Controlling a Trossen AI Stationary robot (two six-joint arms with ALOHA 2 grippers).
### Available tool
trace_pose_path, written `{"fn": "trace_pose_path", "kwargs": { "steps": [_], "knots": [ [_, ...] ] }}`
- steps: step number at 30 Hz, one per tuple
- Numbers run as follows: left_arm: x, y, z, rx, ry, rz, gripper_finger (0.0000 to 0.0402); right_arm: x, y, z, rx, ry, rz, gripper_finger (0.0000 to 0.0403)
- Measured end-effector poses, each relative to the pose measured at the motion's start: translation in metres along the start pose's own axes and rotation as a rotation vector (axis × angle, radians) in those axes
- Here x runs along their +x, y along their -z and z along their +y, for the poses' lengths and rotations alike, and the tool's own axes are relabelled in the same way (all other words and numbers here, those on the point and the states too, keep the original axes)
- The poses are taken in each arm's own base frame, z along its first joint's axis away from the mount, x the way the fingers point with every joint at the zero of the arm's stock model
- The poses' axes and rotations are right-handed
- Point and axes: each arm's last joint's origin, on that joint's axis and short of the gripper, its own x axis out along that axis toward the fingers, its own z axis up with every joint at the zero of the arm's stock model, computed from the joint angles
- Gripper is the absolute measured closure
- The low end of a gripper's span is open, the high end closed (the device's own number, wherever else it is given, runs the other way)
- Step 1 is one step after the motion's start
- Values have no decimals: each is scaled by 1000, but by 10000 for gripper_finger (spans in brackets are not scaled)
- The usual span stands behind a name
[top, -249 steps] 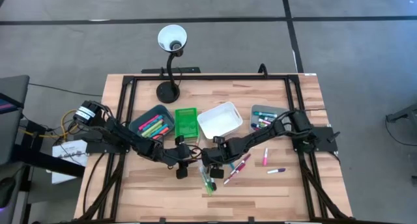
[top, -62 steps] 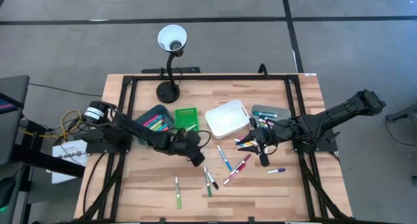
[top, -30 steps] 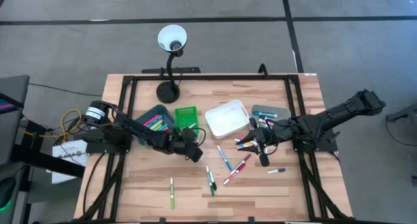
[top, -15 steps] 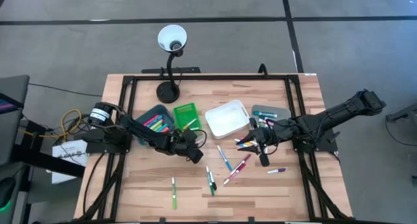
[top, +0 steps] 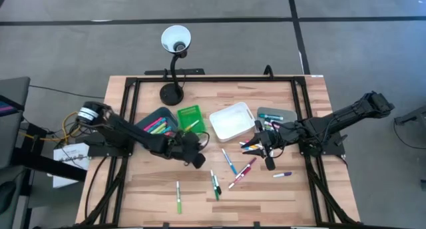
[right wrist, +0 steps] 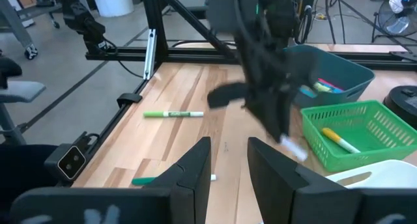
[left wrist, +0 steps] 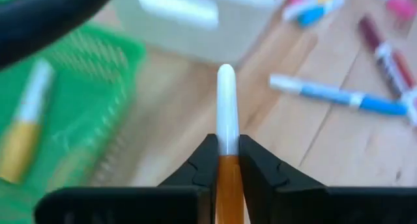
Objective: Pick & Place Markers
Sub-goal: Put the orange and white highlighter pen into the green bin, then put the blue and white highlighter pen into the green bin
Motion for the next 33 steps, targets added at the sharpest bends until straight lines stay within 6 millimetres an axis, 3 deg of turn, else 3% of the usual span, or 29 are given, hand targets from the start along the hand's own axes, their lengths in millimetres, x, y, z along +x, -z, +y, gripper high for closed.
{"fn": "trace_pose_path", "kwargs": {
  "steps": [4, 7, 13, 20, 33],
  "knots": [
    [-25, -24, 7, 12, -55, -146, 364, 0, 0, 0, 0, 1, 0, 311],
    [-32, -39, 22, 44, -142, -196, 359, 0, 0, 0, 0, 8, -1, 311],
    [-14, -55, 61, 5, -252, -103, 356, 0, -1, 0, 0, 12, -6, 311],
    [15, -42, 85, 38, -240, 76, 343, 0, 0, 0, 0, 12, -1, 311],
    [21, -39, 86, 76, -243, 92, 286, 0, 3, 2, 92, 2, 28, 311]
  ]
}}
